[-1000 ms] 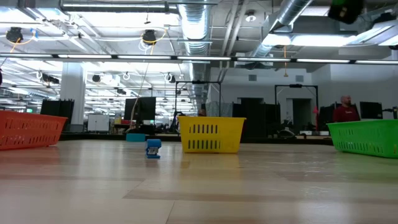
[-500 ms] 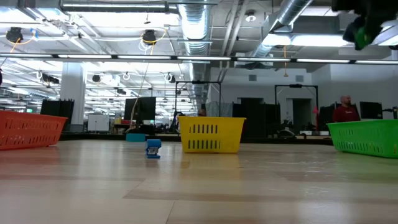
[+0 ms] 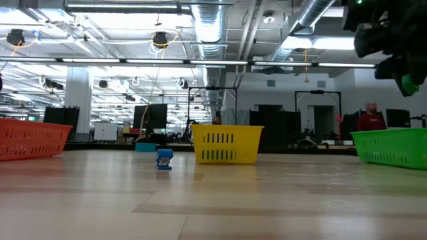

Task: Pick and place Stapler, Stapler remover, tape
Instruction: Put the green stapler into the green basket, then put the blue stapler into the green basket

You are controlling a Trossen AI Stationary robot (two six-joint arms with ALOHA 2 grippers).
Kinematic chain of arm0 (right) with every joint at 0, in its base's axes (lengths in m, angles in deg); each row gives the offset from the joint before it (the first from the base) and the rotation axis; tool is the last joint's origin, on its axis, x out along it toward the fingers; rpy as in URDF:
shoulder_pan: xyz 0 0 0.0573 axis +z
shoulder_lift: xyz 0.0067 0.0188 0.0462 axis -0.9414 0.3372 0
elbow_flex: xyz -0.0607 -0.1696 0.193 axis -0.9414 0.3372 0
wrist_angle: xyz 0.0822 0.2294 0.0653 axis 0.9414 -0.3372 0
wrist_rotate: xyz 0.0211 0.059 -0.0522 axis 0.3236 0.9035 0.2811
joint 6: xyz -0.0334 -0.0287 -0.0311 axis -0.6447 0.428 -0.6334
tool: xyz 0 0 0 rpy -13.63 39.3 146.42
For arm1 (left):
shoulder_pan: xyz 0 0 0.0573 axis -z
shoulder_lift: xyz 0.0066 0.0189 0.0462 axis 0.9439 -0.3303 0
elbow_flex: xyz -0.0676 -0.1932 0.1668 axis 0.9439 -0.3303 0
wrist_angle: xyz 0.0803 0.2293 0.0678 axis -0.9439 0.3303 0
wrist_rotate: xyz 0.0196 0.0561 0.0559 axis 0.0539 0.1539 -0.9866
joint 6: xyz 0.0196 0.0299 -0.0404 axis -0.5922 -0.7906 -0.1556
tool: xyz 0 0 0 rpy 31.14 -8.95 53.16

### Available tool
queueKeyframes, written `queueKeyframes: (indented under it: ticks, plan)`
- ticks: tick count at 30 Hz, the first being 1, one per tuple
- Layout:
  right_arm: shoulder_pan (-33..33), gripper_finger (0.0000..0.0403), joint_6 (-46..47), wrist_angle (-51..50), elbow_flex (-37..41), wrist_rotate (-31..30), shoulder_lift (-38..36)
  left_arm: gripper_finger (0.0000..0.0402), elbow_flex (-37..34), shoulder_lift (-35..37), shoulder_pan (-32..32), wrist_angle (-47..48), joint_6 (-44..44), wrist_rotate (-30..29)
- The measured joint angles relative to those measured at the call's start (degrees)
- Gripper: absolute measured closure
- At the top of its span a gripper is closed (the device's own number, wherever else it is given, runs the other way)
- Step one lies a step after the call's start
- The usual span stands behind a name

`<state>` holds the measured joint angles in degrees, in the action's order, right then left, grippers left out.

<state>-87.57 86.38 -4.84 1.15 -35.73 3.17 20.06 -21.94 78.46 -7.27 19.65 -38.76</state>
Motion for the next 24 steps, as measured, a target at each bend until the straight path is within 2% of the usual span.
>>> queueKeyframes:
  ticks: [10,20,24]
  plan:
    - [0.0,0.0202,0.4,0.8,0.3,0.2,4.7,0.0188,0.0,0.0,0.0,0.0,0.0,0.0]
    - [0.0,0.0144,0.5,2.7,0.3,0.5,5.0,0.0188,0.0,0.0,0.0,0.0,0.0,0.0]
    - [0.0,0.0136,0.5,3.7,0.3,1.1,5.0,0.0188,0.0,0.0,0.0,0.0,0.0,0.0]
